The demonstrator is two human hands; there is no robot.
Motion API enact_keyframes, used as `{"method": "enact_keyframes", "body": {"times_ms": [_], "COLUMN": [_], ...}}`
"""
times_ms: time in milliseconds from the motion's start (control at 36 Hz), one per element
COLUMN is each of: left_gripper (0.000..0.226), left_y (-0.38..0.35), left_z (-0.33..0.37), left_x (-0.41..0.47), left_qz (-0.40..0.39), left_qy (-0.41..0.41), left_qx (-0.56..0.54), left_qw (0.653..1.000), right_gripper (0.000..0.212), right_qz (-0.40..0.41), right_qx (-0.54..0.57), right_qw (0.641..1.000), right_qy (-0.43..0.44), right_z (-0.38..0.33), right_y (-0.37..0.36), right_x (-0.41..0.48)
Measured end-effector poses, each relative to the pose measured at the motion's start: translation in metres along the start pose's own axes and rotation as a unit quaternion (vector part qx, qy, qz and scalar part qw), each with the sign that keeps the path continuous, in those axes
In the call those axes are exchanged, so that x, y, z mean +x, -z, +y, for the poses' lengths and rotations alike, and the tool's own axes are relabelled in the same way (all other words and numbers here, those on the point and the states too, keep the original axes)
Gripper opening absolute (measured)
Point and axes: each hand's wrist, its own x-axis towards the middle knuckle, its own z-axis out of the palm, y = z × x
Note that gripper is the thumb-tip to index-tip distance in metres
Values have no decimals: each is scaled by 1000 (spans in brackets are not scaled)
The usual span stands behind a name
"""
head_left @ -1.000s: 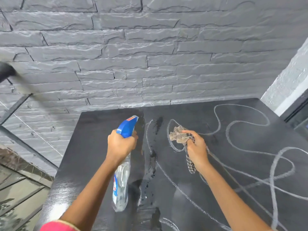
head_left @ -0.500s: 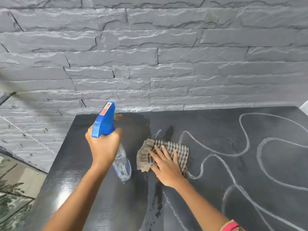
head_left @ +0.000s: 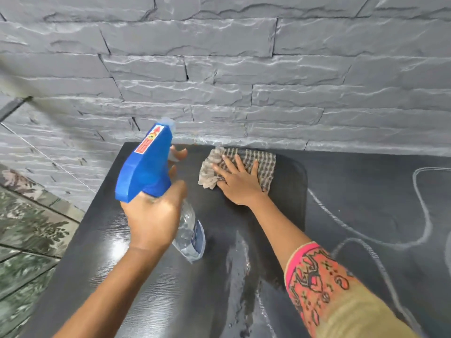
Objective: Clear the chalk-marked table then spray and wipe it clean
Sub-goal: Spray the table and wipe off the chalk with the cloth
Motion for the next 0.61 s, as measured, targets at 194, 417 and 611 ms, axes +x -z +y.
{"method": "enact_keyframes", "body": {"times_ms": [194, 417, 611], "left_gripper": [34, 33, 20], "left_y": [-1, -1, -1], "left_z": [-2, -4, -4], "left_x": [-1, -2, -1], "left_qz": [2, -5, 0], "left_qy": [2, -2, 4], "left_qx": [-9, -41, -29], "left_qw": [1000, 999, 1000], "right_gripper": [50, 51, 48], "right_qz": [26, 33, 46], "right_qx": [-29, 37, -8], "right_qw": [998, 995, 997], "right_qy": [50, -89, 68], "right_z": [35, 29, -37], "right_y": [-3, 16, -10], "right_x": [-46, 6, 14]}}
